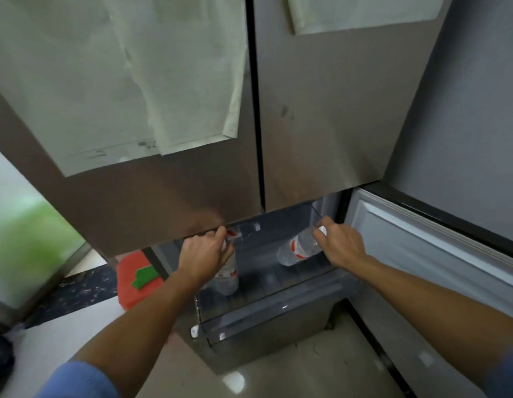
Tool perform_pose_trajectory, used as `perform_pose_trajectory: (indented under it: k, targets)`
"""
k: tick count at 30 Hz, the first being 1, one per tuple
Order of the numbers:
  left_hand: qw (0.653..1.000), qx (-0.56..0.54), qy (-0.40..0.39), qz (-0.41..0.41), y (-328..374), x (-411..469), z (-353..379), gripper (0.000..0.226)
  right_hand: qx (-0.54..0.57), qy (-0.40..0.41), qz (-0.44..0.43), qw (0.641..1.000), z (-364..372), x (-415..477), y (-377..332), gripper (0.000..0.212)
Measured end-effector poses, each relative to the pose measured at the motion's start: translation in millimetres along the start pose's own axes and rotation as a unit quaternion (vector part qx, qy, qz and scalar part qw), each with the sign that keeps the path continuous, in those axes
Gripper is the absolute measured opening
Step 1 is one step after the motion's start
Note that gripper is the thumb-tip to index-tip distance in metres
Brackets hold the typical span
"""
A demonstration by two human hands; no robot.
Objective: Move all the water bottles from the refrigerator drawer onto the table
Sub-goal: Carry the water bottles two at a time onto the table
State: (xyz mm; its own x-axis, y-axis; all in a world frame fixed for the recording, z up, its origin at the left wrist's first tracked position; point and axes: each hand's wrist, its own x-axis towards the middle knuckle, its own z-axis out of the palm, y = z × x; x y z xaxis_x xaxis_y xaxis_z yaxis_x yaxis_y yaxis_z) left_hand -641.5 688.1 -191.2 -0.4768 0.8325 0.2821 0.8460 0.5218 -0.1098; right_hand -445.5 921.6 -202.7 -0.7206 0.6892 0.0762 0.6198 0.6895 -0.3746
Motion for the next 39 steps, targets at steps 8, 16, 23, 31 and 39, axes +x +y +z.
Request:
perform_pose_trajectory:
  k: [8, 16, 23, 31, 39]
  targets:
    - [0.977, -0.034, 0.123, -0.17, 30.7, -91.1, -100.2, 0.029, 0.037, 0.075, -0.129, 0.988, -56.0, -58.1, -43.1, 0.034]
    - [0.944, 0.009, 0.101, -0.315, 40.8, -257.3, -172.5, 0.033, 0.042, 0.032, -0.273, 0.96, -61.9, -155.6, -124.7, 0.03]
    - [0.891, 0.032, 0.043, -0.45, 32.7, -455.4, -209.5, 0.03, 0.011, -0.027, -0.469, 0.883, -5.6, -281.2, -228.2, 0.033]
    - [0.803, 0.094, 0.021, -0.589, 45.5, -718.7, -277.1, 0.029, 0.001, -0.072, -0.618, 0.783, 52.0, -486.4, -378.4, 0.039]
    - [0.708, 0.131, -0.026, -0.693, 77.1, -970.0, -339.3, 0.022, 0.039, -0.142, -0.716, 0.682, 97.7, -741.5, -501.1, 0.037]
